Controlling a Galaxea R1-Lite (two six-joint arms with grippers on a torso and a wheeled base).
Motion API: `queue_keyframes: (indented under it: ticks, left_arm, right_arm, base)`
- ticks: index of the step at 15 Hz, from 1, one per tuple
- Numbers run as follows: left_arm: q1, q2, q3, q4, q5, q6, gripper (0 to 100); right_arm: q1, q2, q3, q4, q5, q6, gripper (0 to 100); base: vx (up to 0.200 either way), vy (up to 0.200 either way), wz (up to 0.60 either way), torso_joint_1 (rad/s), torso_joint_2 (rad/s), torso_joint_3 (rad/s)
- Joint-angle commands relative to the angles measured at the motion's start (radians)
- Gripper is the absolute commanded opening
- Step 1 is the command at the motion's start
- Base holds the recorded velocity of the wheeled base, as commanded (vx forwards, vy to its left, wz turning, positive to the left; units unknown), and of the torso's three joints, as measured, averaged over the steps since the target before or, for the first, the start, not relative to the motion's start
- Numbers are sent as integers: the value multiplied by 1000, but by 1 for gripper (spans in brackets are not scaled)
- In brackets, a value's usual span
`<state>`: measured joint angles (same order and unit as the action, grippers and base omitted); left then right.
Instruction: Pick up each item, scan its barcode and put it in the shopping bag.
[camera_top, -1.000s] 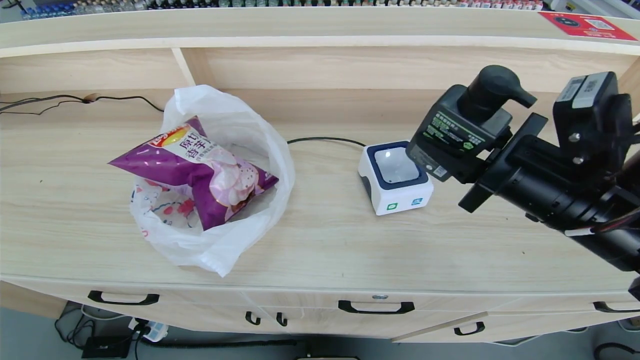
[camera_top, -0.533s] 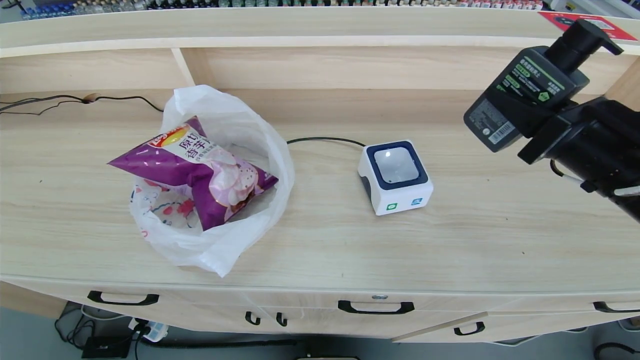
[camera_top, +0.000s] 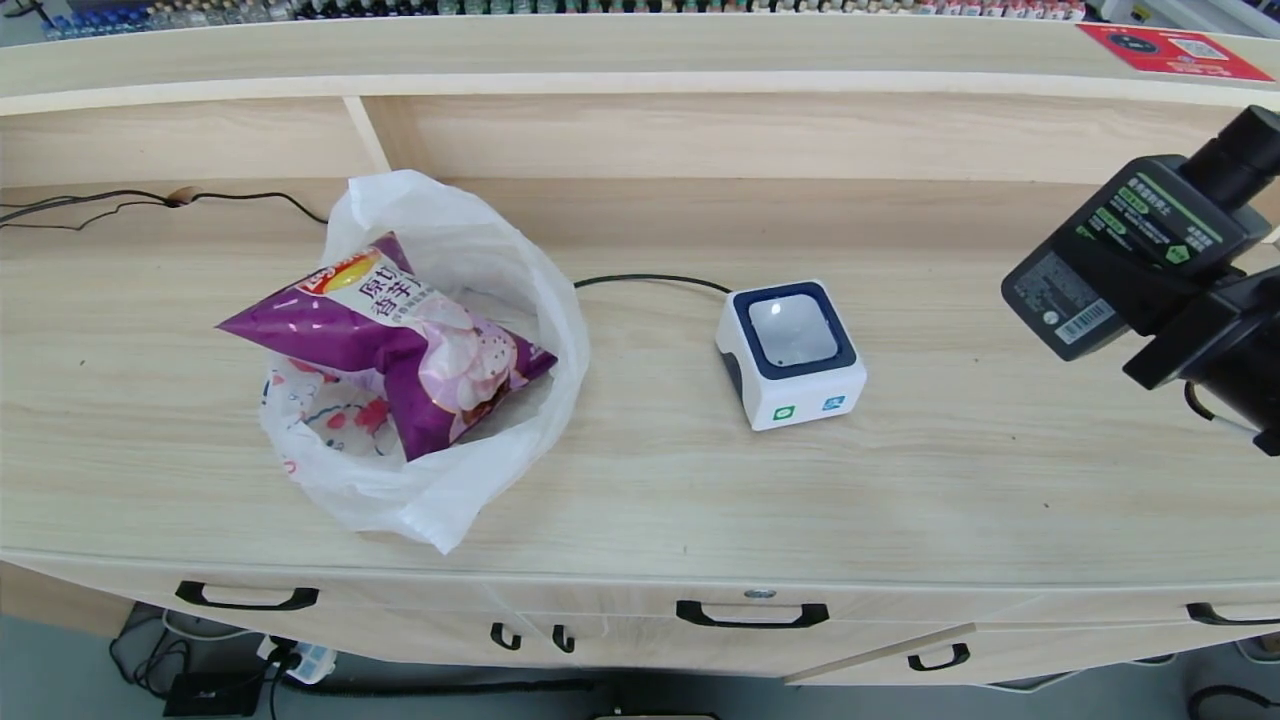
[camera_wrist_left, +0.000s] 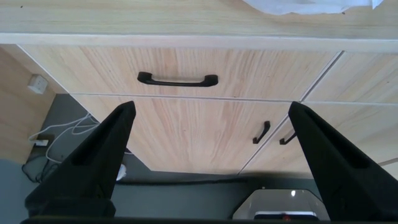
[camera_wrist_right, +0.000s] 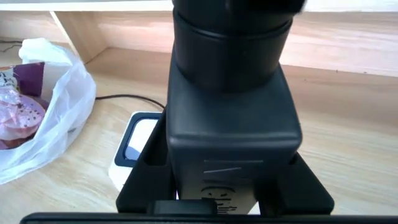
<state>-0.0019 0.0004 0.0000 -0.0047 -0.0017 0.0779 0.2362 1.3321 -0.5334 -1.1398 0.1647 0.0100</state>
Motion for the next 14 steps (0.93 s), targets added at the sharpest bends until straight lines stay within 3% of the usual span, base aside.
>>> queue_keyframes:
  ticks: [1,3,11,14]
  left_arm:
    - [0,0,0,0,0,0,100]
    - [0,0,0,0,0,0,100]
    - [0,0,0,-1,0,-6,100]
    - [0,0,0,-1,0,-4,100]
  right_arm:
    - [-18,-4,4,0,-1,7,0]
    - [-21,-2,6,0,-1,7,0]
    - [-28,12,7,0,1,8,0]
    - [-28,16,4,0,1,7,0]
  base:
    - [-200,0,0,2,7,-7]
    - [-200,0,0,12,7,-2]
    - [0,0,0,0,0,0]
    - [0,200,0,1,-1,6]
